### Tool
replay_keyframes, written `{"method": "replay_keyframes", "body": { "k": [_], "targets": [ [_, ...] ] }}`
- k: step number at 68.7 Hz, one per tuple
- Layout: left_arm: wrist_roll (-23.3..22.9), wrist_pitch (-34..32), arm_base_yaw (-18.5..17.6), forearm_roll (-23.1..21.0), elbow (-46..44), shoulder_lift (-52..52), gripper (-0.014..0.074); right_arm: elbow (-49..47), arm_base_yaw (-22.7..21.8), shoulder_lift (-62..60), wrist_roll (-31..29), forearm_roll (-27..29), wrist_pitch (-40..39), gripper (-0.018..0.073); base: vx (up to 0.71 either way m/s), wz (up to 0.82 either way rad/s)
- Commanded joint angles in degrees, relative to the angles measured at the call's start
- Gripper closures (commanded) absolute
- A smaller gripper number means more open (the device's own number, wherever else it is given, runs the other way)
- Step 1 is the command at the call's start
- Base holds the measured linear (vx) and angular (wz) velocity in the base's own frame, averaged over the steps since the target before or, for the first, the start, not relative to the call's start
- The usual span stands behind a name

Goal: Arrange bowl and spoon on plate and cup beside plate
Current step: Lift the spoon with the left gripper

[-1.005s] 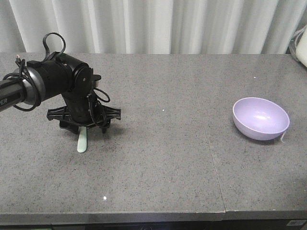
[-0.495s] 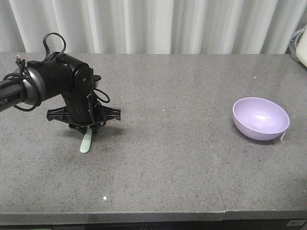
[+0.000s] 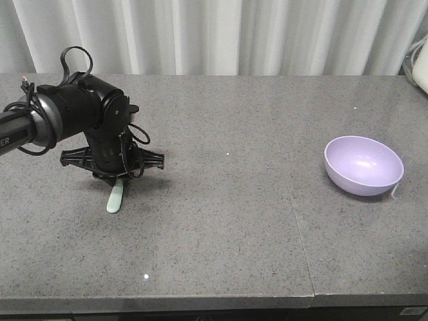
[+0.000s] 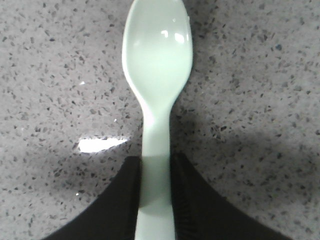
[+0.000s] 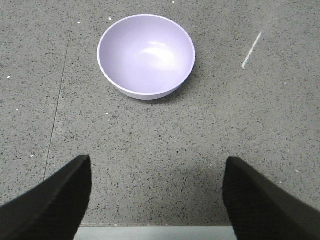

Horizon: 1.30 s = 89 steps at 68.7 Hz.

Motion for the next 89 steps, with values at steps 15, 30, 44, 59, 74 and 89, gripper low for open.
{"method": "replay_keyframes", "body": {
  "k": [15,30,44,59,74,89],
  "targets": [
    [1.7,0.4,-0.2,1.1,-1.3,-15.4,0.0604,-1.7,-0.4,-0.3,-0.3,-0.5,-3.0,0.0017,0.00,0.00],
    [2.6,3.1,-0.2,3.1,-1.3,-25.8,0.0603,-1.7,-0.4,-0.3,-0.3,-0.5,-2.9,0.0017,0.00,0.00],
    [2.6,5.7,-0.2,4.8,-1.3,-34.4,0.0603,-1.7,-0.4,-0.3,-0.3,-0.4,-2.9,0.0017,0.00,0.00],
    [2.6,7.0,-0.2,7.3,-1.3,-40.2,0.0603,-1.7,-0.4,-0.3,-0.3,-0.4,-2.9,0.0017,0.00,0.00],
    [2.6,7.6,-0.2,8.1,-1.2,-40.9,0.0603,-1.7,-0.4,-0.3,-0.1,1.0,-2.8,0.0017,0.00,0.00],
    [2.6,7.5,-0.2,8.1,-1.2,-40.9,0.0603,-1.7,-0.4,1.5,3.2,-0.3,-5.6,0.0017,0.00,0.00]
  ]
}}
